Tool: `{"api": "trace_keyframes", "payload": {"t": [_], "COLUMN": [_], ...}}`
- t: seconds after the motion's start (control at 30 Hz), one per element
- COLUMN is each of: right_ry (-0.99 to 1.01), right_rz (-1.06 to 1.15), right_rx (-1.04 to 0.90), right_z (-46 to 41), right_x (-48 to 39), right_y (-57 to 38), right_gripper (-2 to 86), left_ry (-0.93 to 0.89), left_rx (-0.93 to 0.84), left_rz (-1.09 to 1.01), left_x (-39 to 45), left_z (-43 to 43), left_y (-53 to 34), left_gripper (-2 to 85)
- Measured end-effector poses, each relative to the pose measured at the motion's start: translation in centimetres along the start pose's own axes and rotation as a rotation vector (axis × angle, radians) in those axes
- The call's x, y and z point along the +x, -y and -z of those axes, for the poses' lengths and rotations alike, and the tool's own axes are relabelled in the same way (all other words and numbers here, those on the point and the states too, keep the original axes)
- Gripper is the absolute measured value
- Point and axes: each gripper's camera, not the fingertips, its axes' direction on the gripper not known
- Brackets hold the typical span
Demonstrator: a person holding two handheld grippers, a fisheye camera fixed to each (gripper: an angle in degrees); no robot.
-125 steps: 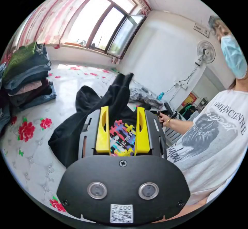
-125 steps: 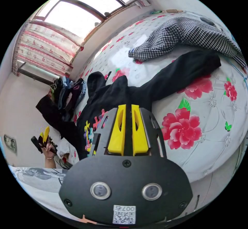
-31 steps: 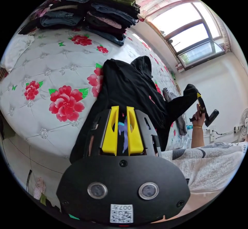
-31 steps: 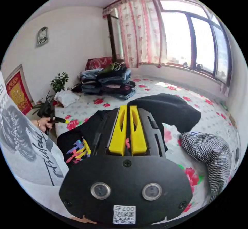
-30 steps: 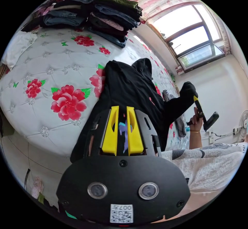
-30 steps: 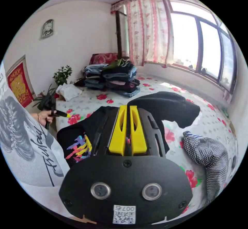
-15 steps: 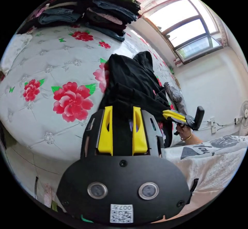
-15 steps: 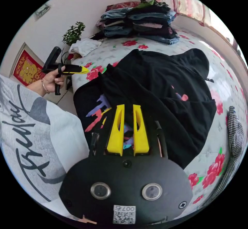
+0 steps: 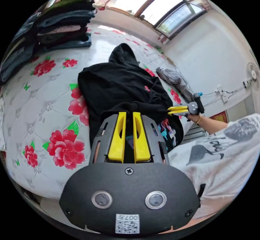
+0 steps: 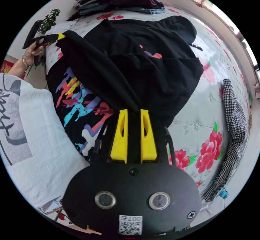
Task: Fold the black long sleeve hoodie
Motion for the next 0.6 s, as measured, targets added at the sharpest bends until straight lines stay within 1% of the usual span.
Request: {"api": "trace_keyframes", "payload": {"t": [0.07, 0.13, 0.17, 0.2, 0.27, 0.3, 0.33, 0.37, 0.4, 0.47, 0.53, 0.6], "right_ry": [-0.011, 0.001, -0.003, 0.022, 0.048, 0.069, 0.086, 0.088, 0.090, 0.083, 0.073, 0.100], "right_rz": [0.004, 0.016, 0.016, 0.029, 0.021, 0.012, 0.009, 0.006, -0.003, -0.047, -0.141, -0.193], "right_rx": [0.015, 0.000, -0.005, -0.005, -0.019, -0.030, -0.030, -0.014, 0.042, 0.122, 0.197, 0.213], "right_z": [0.6, 1.1, 1.1, 1.1, 1.1, 1.5, 2.4, 3.1, 4.6, 6.5, 8.0, 8.0], "right_x": [-0.2, -0.4, -0.4, -0.4, -0.2, 0.1, 0.6, 0.9, 1.6, 3.5, 6.7, 9.1], "right_y": [-0.9, -1.9, -2.1, -2.6, -2.7, -2.5, -2.1, -2.0, -1.7, -1.1, 0.4, 1.9], "right_gripper": [3.9, 3.5, 3.5, 3.6, 3.9, 4.1, 4.3, 4.4, 4.5, 4.8, 4.9, 5.2], "left_ry": [0.049, 0.111, 0.148, 0.123, 0.128, 0.117, 0.108, 0.101, 0.096, 0.076, 0.045, -0.039], "left_rx": [-0.019, -0.118, -0.205, -0.333, -0.447, -0.410, -0.368, -0.270, -0.186, -0.099, -0.063, -0.127], "left_rz": [-0.089, -0.059, 0.013, 0.118, 0.291, 0.348, 0.362, 0.371, 0.364, 0.323, 0.263, 0.191], "left_x": [2.9, 3.7, 2.9, 1.4, -0.4, -0.6, -0.6, -0.4, -0.4, -0.8, -1.3, -2.0], "left_z": [1.7, 1.0, -0.6, -2.9, -4.9, -4.3, -3.6, -2.1, -0.8, 0.2, -0.3, -3.3], "left_y": [-1.9, -4.8, -7.6, -10.7, -14.6, -15.6, -15.5, -14.9, -13.7, -11.2, -8.4, -4.4], "left_gripper": [3.5, 0.3, -0.1, -0.4, -0.5, -0.3, 0.0, 0.6, 2.4, 5.2, 7.8, 11.2]}}
